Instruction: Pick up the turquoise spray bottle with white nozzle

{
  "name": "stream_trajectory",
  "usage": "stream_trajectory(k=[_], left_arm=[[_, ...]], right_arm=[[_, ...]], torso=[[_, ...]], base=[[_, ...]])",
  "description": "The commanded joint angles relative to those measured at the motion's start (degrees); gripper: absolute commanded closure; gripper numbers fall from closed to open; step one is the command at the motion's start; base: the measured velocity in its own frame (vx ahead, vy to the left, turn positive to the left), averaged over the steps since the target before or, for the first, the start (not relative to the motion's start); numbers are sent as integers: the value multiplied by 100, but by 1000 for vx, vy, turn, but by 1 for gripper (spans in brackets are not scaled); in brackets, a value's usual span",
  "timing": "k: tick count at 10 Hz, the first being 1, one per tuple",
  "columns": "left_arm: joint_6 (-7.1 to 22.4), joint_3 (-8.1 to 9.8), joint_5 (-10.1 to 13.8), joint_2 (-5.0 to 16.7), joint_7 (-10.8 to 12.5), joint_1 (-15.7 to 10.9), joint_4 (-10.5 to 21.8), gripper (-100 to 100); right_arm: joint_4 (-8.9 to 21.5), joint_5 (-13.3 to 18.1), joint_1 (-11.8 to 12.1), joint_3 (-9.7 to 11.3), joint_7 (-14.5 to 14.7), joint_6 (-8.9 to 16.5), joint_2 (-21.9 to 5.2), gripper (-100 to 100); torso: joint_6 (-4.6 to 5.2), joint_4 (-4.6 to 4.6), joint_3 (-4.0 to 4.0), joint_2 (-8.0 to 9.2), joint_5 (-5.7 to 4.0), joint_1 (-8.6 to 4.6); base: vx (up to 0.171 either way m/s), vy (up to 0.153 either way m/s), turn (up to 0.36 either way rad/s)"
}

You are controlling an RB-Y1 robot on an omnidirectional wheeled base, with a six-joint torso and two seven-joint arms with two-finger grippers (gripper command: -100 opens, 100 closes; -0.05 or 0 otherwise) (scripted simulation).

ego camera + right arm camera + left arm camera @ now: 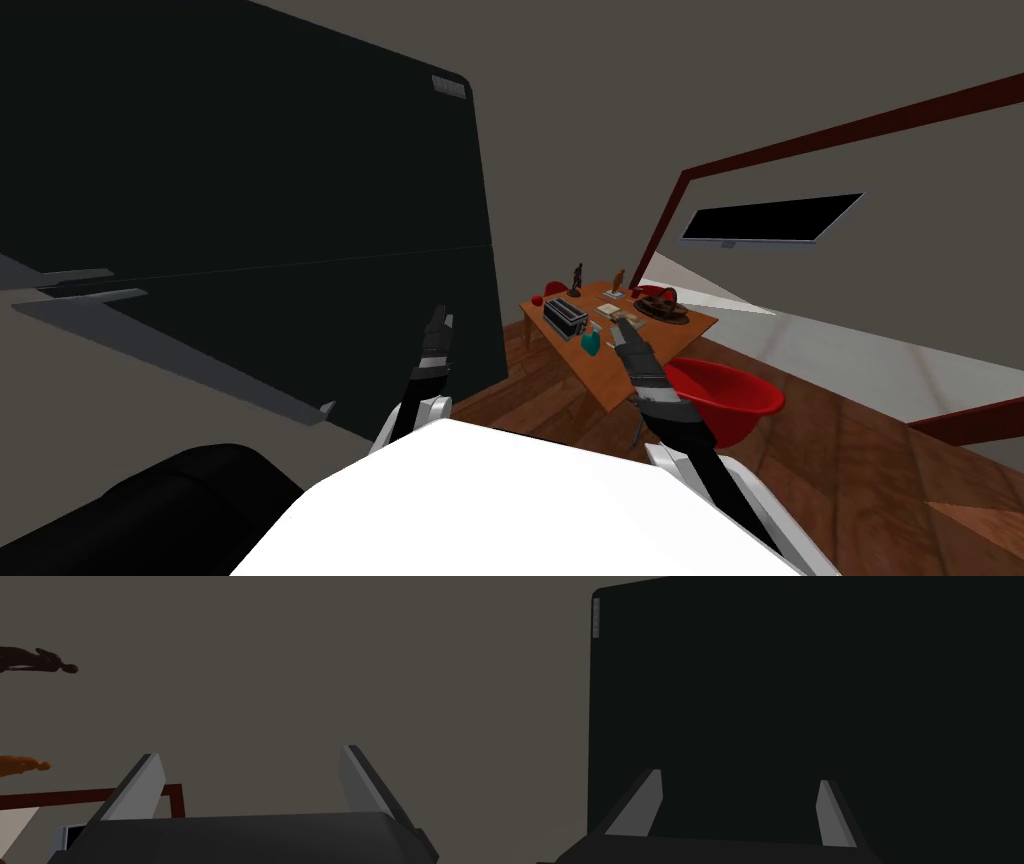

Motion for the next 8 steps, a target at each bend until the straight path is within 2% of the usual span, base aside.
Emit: stream_trajectory(k=[1,2,5,6,8], left_arm=[[0,0,0,0,0,0,0,0],[0,0,0,0,0,0,0,0],[0,0,0,0,0,0,0,0],[0,0,0,0,0,0,0,0],[0,0,0,0,0,1,0,0]], right_arm=[[286,81,-5,-2,76,10,-169,-100],[330,81,-5,-2,76,10,-169,-100],[927,293,18,11,277,88,-517,-100],[927,293,18,11,277,88,-517,-100],[1303,455,36,8,444,129,-757,-100]], torso=[[0,0,0,0,0,0],[0,0,2,3,-1,-4],[0,-2,-4,-7,-2,-9],[0,-1,-3,-5,-2,-14],[0,-3,-9,-16,-2,-9]], base=[[-81,-19,111],[-58,-19,59],[-50,-33,151],[-36,-34,54],[-22,-31,144]])
